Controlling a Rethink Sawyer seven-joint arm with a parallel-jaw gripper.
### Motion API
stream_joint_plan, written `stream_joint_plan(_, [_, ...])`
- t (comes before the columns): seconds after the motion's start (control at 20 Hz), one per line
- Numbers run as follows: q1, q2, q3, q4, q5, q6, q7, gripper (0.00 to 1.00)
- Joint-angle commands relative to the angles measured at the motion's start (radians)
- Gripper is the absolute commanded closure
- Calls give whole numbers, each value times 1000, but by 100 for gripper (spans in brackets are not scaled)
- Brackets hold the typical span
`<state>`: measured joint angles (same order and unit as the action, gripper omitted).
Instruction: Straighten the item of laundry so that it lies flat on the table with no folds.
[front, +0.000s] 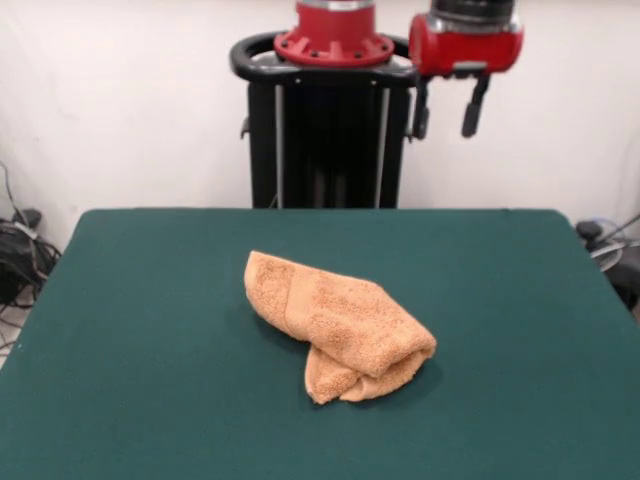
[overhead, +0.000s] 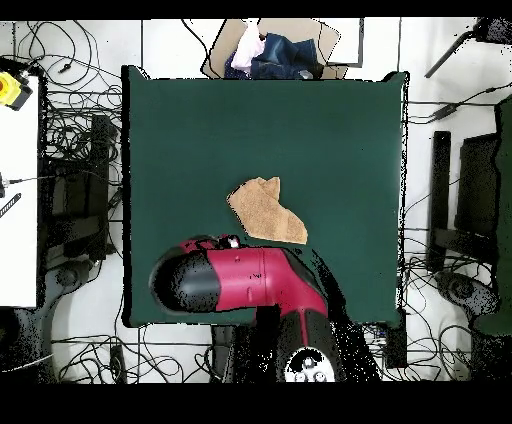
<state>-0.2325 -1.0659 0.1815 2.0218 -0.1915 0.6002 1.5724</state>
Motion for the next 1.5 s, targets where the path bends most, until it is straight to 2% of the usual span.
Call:
stream_joint_plan(0.05, [-27,182,60,-199,-85,129,-41,0])
stream_joint_plan(0.8, [-46,345,54,-439,-162,193,-71,0])
stream_joint_plan(1.5, [-127,379,74,-464,-200,163,-142,0])
